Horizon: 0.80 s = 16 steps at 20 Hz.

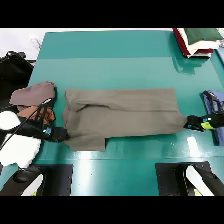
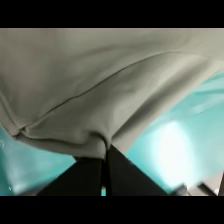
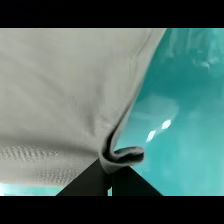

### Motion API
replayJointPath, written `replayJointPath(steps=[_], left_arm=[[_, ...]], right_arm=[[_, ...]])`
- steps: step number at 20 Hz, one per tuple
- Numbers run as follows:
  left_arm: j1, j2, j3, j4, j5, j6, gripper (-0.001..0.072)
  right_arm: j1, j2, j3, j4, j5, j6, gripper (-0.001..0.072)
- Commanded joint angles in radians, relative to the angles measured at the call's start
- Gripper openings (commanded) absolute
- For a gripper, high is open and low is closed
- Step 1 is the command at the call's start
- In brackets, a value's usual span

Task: Fold the shirts.

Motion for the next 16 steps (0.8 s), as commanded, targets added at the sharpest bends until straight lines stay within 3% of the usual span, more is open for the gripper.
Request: replayJointPath(steps=[1, 5, 9, 15, 16], left_arm=[[0.000, 0.098, 0.007, 0.029, -0.114, -0.063, 0.0022], [0.000, 0.007, 0.081, 0.058, 0.073, -0.032, 0.0022], [0.001, -0.254, 0.257, 0.095, 0.212, 0.050, 0.0023], [0.001, -0.595, 0.489, 0.097, 0.323, 0.078, 0.0025], [0.001, -0.620, 0.507, 0.096, 0.328, 0.079, 0.0035]], right_arm=[[-0.003, 0.151, 0.013, -0.061, 0.098, 0.023, 0.0014], [0.057, 0.124, 0.056, -0.054, 0.035, 0.064, 0.0013], [0.155, -0.093, 0.187, -0.054, -0.050, 0.093, 0.0014], [0.218, -0.443, 0.413, -0.039, -0.067, 0.102, 0.0018], [0.210, -0.482, 0.440, 0.004, -0.077, 0.101, 0.0105]])
